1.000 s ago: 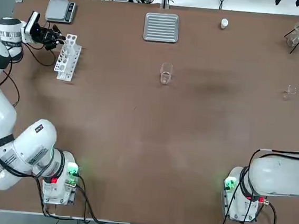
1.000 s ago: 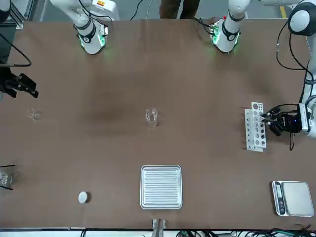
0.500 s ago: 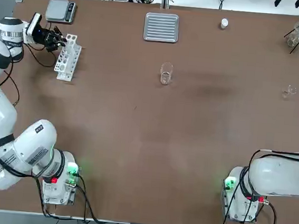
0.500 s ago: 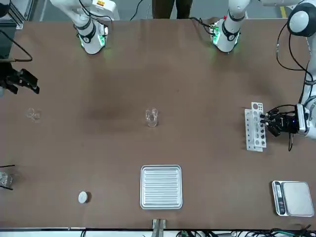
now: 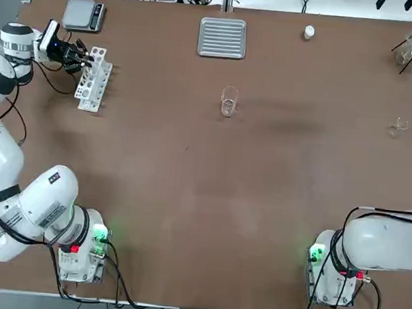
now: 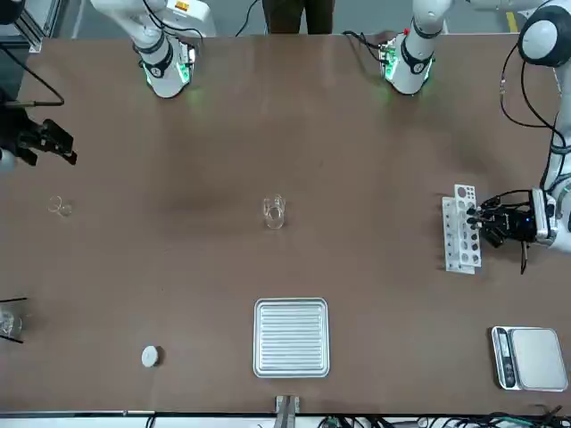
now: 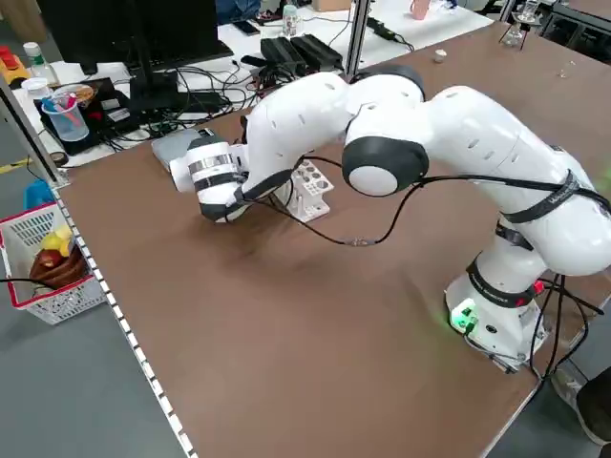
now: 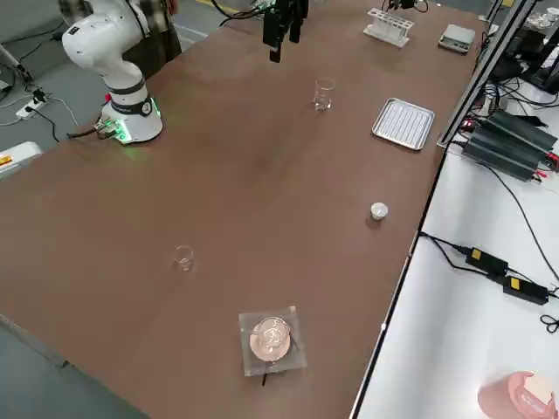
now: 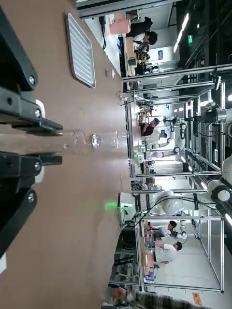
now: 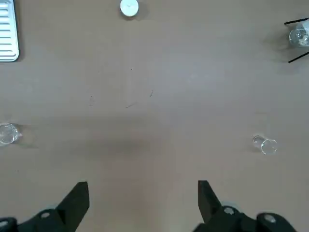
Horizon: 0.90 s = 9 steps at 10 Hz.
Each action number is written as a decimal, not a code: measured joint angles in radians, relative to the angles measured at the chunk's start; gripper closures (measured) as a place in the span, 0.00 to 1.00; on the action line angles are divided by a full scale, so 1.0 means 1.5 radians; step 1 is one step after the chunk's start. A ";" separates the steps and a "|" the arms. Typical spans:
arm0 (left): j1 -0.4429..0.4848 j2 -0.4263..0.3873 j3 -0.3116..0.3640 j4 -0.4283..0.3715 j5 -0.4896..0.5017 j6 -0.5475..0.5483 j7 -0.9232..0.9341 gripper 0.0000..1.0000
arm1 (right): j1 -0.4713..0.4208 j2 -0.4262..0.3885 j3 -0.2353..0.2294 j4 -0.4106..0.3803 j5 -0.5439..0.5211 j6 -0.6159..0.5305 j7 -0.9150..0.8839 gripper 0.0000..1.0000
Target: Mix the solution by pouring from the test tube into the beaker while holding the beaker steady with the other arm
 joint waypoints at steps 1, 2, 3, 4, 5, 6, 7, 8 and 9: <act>0.000 0.000 0.000 0.000 0.001 0.001 0.000 0.78 | 0.000 0.000 0.000 0.000 0.000 0.000 0.000 0.00; 0.000 0.000 0.000 0.000 0.003 0.003 0.001 0.78 | 0.001 0.000 0.000 0.002 0.000 0.000 0.000 0.00; 0.000 0.000 0.000 0.000 0.004 0.003 0.001 0.78 | 0.001 0.000 0.000 0.005 0.000 0.000 0.000 0.00; 0.000 0.000 0.000 0.000 0.005 0.005 0.001 0.78 | 0.001 0.000 0.001 0.008 -0.002 0.001 0.000 0.00; 0.000 0.000 0.000 -0.001 0.006 0.008 0.001 0.78 | 0.001 0.000 0.002 0.011 -0.004 0.002 0.000 0.00; 0.000 0.000 0.000 -0.001 0.006 0.009 0.001 0.77 | 0.001 0.000 0.003 0.014 -0.005 0.002 0.000 0.00; 0.000 0.000 0.000 -0.001 0.006 0.017 0.002 0.75 | 0.001 0.000 0.003 0.015 -0.006 0.002 0.000 0.00; 0.000 0.000 0.000 -0.001 0.006 0.019 0.002 0.69 | 0.001 0.000 0.003 0.016 -0.006 0.001 0.000 0.00; 0.000 0.000 0.000 -0.001 0.006 0.019 0.002 0.67 | 0.001 0.000 0.003 0.016 -0.006 0.001 0.000 0.00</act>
